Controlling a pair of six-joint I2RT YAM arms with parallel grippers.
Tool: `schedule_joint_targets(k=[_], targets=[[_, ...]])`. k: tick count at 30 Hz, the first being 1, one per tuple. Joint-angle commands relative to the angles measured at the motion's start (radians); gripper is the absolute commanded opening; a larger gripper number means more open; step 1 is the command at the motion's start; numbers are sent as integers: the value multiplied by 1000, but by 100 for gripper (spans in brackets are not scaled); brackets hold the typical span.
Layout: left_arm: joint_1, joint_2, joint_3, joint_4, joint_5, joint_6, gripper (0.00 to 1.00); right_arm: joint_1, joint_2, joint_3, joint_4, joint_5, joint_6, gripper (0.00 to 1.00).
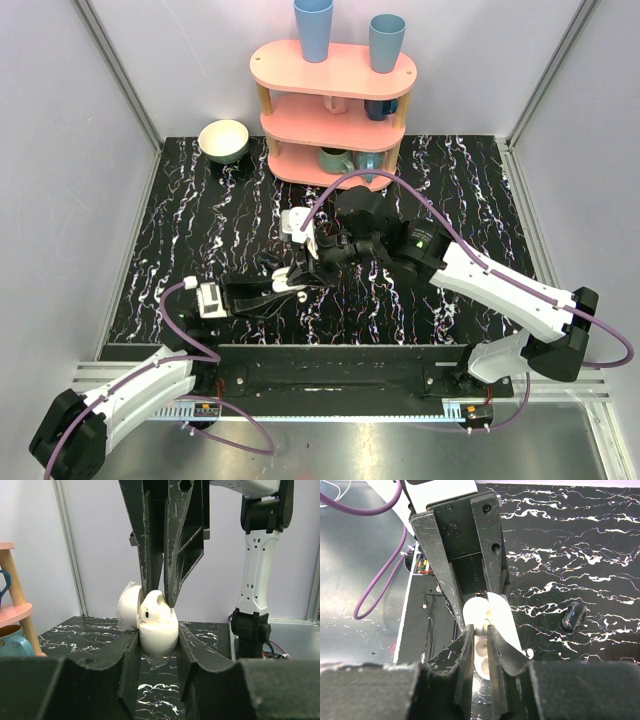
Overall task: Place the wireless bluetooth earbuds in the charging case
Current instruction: Adjust the left earbud in the left side groove of the charging case.
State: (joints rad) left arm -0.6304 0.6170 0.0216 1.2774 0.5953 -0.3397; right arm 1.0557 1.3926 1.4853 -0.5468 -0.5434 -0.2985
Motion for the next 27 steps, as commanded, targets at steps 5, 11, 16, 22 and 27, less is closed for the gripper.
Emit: schedule_joint_targets(k=[5, 11, 16, 22, 27], targets=[[-3, 23, -51, 86, 18, 11, 0, 4, 6, 36, 38, -1, -2, 21], [-3, 44, -38, 91, 53, 7, 0, 4, 17, 43, 25, -26, -19, 15], [-3, 41, -38, 105, 64, -2, 0, 4, 52, 92, -83, -18, -67, 13], [-3, 24, -38, 88, 63, 7, 0, 4, 77, 138, -171, 3, -105, 11], [-3, 21, -38, 69, 64, 14, 0, 4, 60, 141, -189, 26, -120, 11]])
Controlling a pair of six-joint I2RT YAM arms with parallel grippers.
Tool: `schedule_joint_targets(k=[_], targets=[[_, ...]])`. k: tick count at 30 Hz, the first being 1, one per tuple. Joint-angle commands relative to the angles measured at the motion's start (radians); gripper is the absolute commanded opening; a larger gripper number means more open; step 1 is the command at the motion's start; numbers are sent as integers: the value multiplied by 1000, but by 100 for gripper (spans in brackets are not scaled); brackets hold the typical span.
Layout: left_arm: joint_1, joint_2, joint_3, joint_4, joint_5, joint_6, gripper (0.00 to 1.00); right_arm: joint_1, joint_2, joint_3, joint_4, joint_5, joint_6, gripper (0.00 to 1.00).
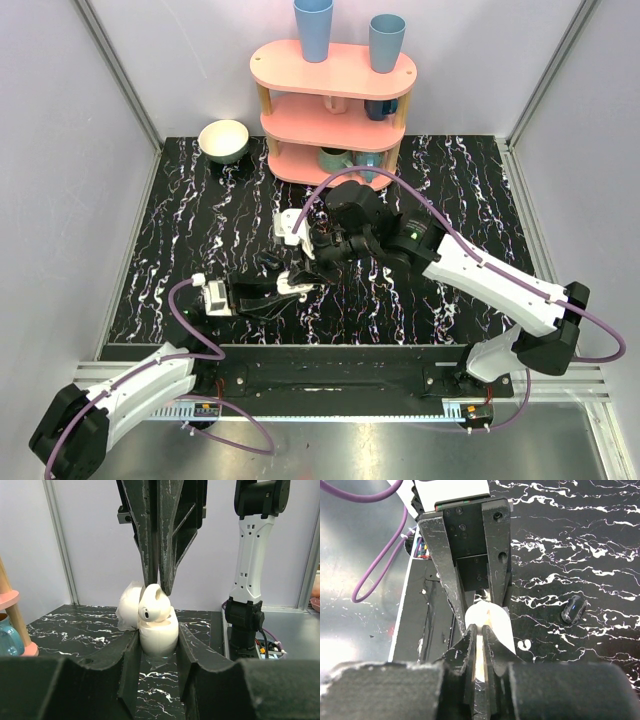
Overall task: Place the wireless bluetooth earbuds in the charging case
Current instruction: Adjust the left earbud in the left side groove of the charging case.
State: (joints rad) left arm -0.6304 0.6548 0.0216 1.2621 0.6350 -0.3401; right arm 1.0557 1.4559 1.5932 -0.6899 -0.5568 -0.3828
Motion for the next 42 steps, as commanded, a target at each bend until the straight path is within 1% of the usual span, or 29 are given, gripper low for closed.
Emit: schedule_joint_targets(k=[1, 18, 28, 32, 34, 35, 42], targets=[[-3, -17, -38, 80, 25, 21, 0, 4, -5, 34, -49, 43, -41, 11], [-5, -6, -37, 59, 29, 30, 0, 4, -38, 42, -36, 66, -54, 11], [-3, -6, -38, 57, 25, 33, 0, 4, -29, 44, -37, 61, -51, 12], [-5, -6, -38, 57, 15, 35, 0, 4, -22, 42, -36, 51, -42, 18], [-3, -3, -35, 59, 12, 35, 0, 4, -22, 40, -31, 43, -39, 20], [-3, -3, -35, 60, 9, 35, 0, 6, -19, 37, -31, 40, -38, 22], [-3, 6, -34, 71, 3, 29, 0, 4, -17, 27, -7, 26, -36, 25]])
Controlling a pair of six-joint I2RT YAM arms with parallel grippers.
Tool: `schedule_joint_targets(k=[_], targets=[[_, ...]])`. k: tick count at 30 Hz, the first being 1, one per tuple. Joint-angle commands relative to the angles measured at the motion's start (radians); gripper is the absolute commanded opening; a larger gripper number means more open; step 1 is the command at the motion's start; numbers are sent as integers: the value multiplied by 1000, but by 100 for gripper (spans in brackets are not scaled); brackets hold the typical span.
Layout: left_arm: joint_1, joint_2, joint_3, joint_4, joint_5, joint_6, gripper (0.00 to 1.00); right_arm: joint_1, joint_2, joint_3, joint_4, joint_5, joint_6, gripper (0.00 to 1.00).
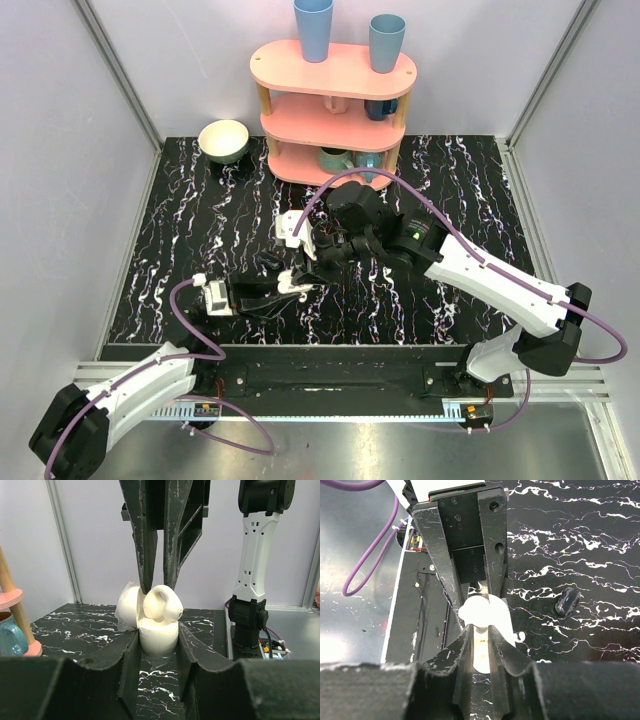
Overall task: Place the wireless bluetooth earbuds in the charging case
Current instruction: Adjust the left earbud in the left side groove of the charging case.
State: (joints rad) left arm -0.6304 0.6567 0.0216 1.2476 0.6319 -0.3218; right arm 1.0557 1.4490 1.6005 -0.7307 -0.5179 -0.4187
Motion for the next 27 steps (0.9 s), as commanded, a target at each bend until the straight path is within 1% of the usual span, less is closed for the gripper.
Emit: schedule_joint_targets(k=[1, 13, 20, 23, 27], targets=[[-3, 6, -34, 85, 5, 10, 0, 4, -12, 19, 36, -17, 0, 26], [-3, 32, -31, 125, 0, -8, 0, 4, 5, 15, 40, -56, -3, 26], [-3, 31, -34, 142, -1, -14, 0, 3, 34, 24, 1, -53, -5, 26], [-3, 31, -34, 154, 2, -17, 0, 4, 40, 27, -9, -48, -6, 24], [-3, 32, -34, 164, 3, -22, 0, 4, 44, 26, -19, -47, -11, 20]])
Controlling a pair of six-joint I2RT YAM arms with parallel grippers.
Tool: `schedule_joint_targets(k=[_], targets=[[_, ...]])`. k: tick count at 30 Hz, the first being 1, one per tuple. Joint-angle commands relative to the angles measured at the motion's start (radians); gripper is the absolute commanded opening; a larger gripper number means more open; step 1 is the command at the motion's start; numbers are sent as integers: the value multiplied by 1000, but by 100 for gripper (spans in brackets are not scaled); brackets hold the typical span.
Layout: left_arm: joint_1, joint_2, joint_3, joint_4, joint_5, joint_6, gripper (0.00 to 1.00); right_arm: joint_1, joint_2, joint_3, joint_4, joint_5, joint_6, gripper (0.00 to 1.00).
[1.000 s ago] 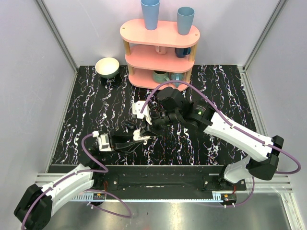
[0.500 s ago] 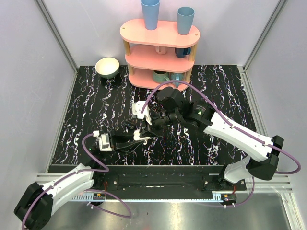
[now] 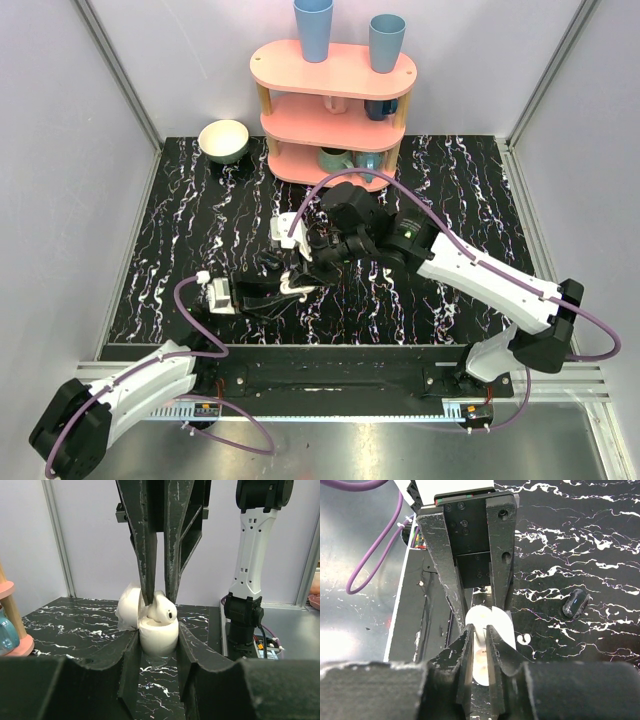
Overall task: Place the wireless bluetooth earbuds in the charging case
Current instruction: Adjust the left earbud in the left side groove of the charging case, then pick up the right earbud from the center of the board.
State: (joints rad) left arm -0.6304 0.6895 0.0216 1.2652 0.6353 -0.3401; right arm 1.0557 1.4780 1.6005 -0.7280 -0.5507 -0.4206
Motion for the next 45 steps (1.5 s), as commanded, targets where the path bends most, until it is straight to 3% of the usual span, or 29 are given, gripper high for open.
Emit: schedule_joint_targets(k=[1, 11, 20, 27, 31, 41, 45], targets=[[-3, -2, -35, 145, -3, -4, 0, 4, 16, 29, -25, -14, -9, 19], [-3, 1, -37, 145, -6, 1, 0, 4, 13, 50, -53, -46, -23, 10], [-5, -21, -49, 142, -57, 7, 0, 4, 47, 67, -80, -72, 5, 13], [-3, -65, -64, 54, -152, 42, 0, 4, -80, -25, 82, 24, 13, 42], [-3, -99, -66, 10, -181, 61, 0, 6, -151, -80, 211, 58, 14, 46], [-3, -131, -91, -26, -287, 96, 0, 4, -246, -204, 334, 136, 46, 55], [-3, -162, -97, -44, -330, 104, 0, 4, -323, -278, 441, 213, 94, 66]])
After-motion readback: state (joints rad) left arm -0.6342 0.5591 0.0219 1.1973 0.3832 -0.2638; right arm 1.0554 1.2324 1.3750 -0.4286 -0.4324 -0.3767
